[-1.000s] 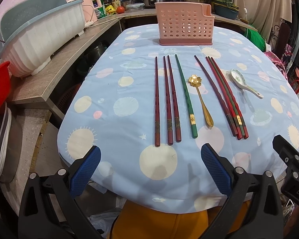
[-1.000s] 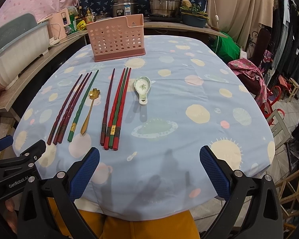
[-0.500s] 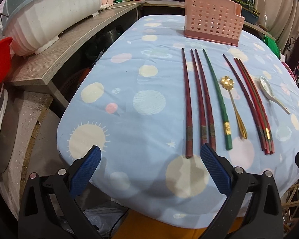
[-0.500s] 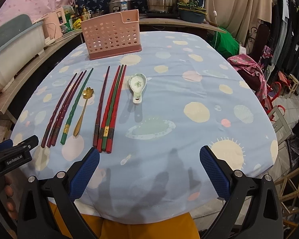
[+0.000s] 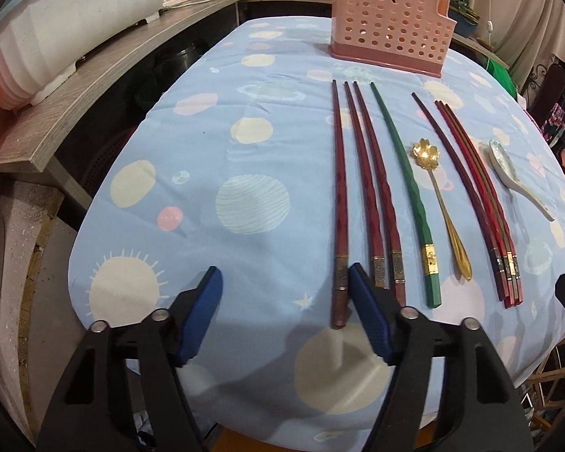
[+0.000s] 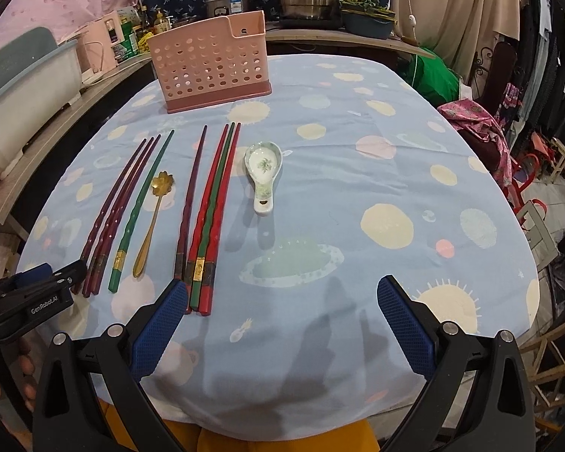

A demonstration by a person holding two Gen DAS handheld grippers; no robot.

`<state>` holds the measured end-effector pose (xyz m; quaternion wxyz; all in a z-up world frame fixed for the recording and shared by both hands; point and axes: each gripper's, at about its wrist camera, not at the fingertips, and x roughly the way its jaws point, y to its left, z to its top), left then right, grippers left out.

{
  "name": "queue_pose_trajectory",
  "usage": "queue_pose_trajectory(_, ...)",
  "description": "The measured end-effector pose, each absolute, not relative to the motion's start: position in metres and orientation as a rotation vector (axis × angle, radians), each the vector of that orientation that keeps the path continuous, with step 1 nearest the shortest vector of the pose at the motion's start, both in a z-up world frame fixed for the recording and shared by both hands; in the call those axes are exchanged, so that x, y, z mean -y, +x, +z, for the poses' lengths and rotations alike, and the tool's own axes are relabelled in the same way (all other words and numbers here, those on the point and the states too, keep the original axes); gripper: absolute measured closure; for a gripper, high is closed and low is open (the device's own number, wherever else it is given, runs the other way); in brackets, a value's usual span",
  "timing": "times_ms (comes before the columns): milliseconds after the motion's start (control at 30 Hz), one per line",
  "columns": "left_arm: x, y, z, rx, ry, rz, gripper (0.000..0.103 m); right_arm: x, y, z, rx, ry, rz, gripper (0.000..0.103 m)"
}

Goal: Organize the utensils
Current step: 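Grasp a dark red chopstick with the left tool while the right tool grasps the white ceramic spoon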

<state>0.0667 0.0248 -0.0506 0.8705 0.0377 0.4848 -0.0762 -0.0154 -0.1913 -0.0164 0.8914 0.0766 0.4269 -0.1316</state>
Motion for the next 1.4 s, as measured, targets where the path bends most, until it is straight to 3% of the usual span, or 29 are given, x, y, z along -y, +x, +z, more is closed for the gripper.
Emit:
queue_pose_trajectory(167,-0.021,0.069,-0.047,-1.011,0.076,-0.204,0.078,0.199,-0.005,-0.011,-0.862,0.177,-0.255,0.008)
queue_pose_trajectory(267,-0.019,0.073,-0.047,-1.019,0.067,-0.23,0.094,0.209,0.009,-0.011,-0.862,0.22,-0.22,0.026)
queue_pose_trajectory(467,-0.014,0.078,-0.047,-1.014,0.077,-0.234,0.095,0.233,0.042,-0.019,-0.885,0.36,-0.143,0.061)
queue_pose_trajectory(633,-0.013,0.077,-0.047,-1.012,0.08,-0.233,0.095,0.238,0.06,-0.03,-0.911,0.388,-0.113,0.08)
queue_pose_trajectory(800,-0.013,0.078,-0.047,-1.015,0.08,-0.233,0.095,0.24,0.065,-0.038,-0.933,0.409,-0.089,0.089)
queue_pose_trajectory(1400,-0.017,0.078,-0.041,-1.015,0.048,-0.249,0.096,0.235,0.053,-0.04,-0.908,0.394,-0.078,0.095)
